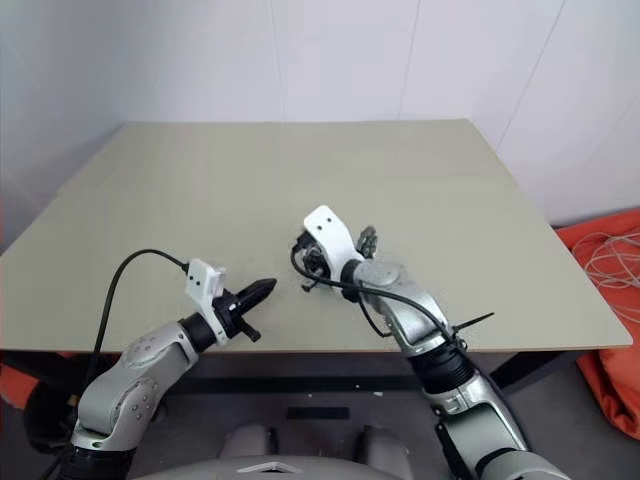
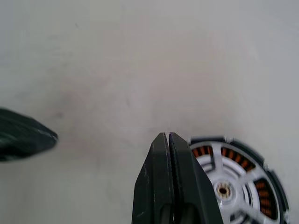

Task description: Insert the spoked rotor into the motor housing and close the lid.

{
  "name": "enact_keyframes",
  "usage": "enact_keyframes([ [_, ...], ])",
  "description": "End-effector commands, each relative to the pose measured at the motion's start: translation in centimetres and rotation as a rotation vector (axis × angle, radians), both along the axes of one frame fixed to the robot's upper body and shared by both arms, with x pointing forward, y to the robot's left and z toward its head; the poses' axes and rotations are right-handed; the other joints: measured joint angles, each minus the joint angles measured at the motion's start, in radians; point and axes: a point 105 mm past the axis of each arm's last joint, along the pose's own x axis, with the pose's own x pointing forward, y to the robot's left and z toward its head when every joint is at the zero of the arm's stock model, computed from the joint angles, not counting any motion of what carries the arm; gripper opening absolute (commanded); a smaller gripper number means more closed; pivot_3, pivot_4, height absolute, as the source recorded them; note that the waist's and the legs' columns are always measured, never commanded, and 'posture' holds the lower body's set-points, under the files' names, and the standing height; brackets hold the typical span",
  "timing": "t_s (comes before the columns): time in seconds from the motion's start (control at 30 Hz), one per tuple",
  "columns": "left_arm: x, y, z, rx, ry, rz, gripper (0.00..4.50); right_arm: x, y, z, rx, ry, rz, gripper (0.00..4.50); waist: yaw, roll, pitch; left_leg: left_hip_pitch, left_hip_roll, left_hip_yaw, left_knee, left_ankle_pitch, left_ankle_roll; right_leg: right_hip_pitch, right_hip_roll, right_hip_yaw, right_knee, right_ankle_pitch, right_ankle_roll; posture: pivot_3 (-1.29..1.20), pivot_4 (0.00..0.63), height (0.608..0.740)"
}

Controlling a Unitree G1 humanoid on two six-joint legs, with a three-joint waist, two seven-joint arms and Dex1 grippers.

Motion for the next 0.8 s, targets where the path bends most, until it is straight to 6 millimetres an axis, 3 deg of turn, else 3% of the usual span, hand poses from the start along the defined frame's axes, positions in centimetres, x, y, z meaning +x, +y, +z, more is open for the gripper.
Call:
enact_keyframes([
  [0.03, 0.1, -0.3, 1.5, -0.010, -0.056, -0.020, 0.00, 0.4, 0.6, 3.5, 0.128, -0.103, 0.034, 0.02, 0.000, 0.000, 0.000, 0.000, 0.000, 0.000, 0.000, 0.000, 0.000, 0.000, 0.000, 0.000, 0.000, 0.000, 0.000, 0.00, 0.000, 0.740],
  [0.3, 1.6, 0.3, 1.3, 0.084, -0.108, -0.041, 0.00, -0.2, 0.8, 6.4, 0.315, -0.135, 0.071, 0.02, 0.000, 0.000, 0.000, 0.001, 0.000, 0.000, 0.000, 0.000, 0.000, 0.000, 0.000, 0.000, 0.000, 0.000, 0.000, 0.00, 0.000, 0.740],
  [0.53, 5.2, -0.8, 2.2, 0.108, -0.173, -0.125, 0.00, -0.9, 0.2, 9.2, 0.459, -0.170, 0.077, 0.02, 0.001, 0.000, 0.000, 0.004, 0.000, 0.000, 0.000, 0.001, -0.001, 0.000, 0.000, 0.000, 0.001, 0.003, -0.004, 0.00, 0.000, 0.740],
  [0.8, 7.6, -3.3, 1.2, 0.156, -0.164, -0.260, 0.00, -2.4, -0.7, 9.4, 0.521, -0.121, 0.096, 0.02, 0.004, 0.001, 0.000, 0.003, 0.000, 0.000, -0.002, 0.001, -0.001, 0.000, 0.000, 0.000, 0.000, 0.004, -0.007, 0.00, 0.000, 0.740],
])
